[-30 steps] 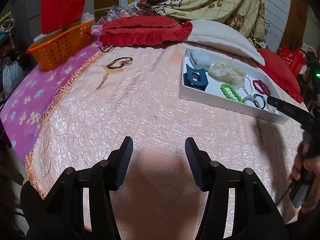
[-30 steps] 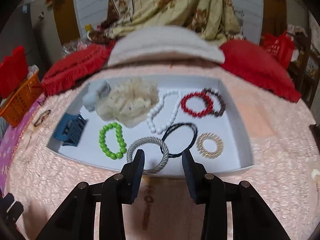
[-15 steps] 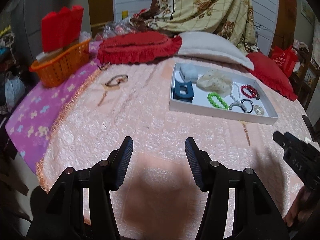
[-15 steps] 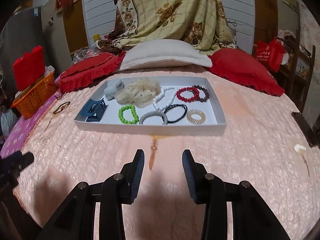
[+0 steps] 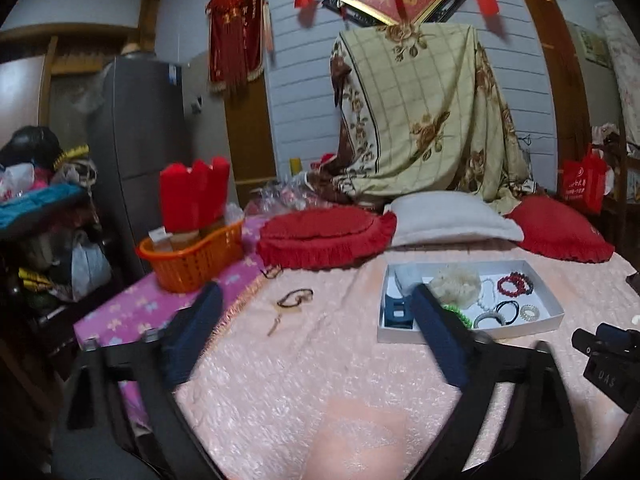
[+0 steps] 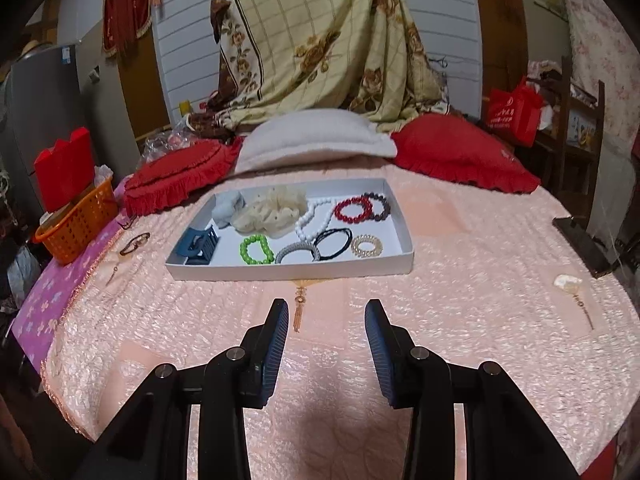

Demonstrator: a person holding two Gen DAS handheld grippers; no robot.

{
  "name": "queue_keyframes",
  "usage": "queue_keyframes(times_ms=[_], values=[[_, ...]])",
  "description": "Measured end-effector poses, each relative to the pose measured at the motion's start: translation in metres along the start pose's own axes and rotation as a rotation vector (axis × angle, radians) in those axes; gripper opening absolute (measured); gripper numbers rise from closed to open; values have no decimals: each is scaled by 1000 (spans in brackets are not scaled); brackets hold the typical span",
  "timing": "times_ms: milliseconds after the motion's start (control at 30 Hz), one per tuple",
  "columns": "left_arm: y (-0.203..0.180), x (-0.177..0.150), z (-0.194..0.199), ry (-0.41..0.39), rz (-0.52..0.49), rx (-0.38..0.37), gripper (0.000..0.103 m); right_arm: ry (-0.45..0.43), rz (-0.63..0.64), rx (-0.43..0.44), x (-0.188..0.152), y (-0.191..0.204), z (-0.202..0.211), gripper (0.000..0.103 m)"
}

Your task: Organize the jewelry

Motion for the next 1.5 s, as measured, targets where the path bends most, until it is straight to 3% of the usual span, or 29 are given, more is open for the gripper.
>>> queue_keyframes(times_ms=[200, 400, 600, 867, 1500], values=[[-10, 2, 11, -28, -34, -37, 103, -47, 36, -23, 0, 6, 16, 38], [-28, -24, -8, 149, -7, -154, 103, -32, 78, -54, -8, 8, 11, 39], [-38, -50, -27, 296, 44, -200, 103, 26, 67, -61, -19, 2, -2, 40], [-38, -73, -38, 418, 64, -170, 102, 63, 87, -66, -29, 8, -9, 40], [-39, -92, -47, 502, 47, -172, 102, 101, 118, -71, -39, 18, -15, 43]])
Point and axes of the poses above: each gripper's, at about its wrist camera, not at the fingertips, and z roughly against the way its jaws point, y to its left, x to its top, the point moved 7 cm from there along -z, roughly the way its jaws point, and after that the axes turned 7 degrees about -x, right-handed, at the moved point
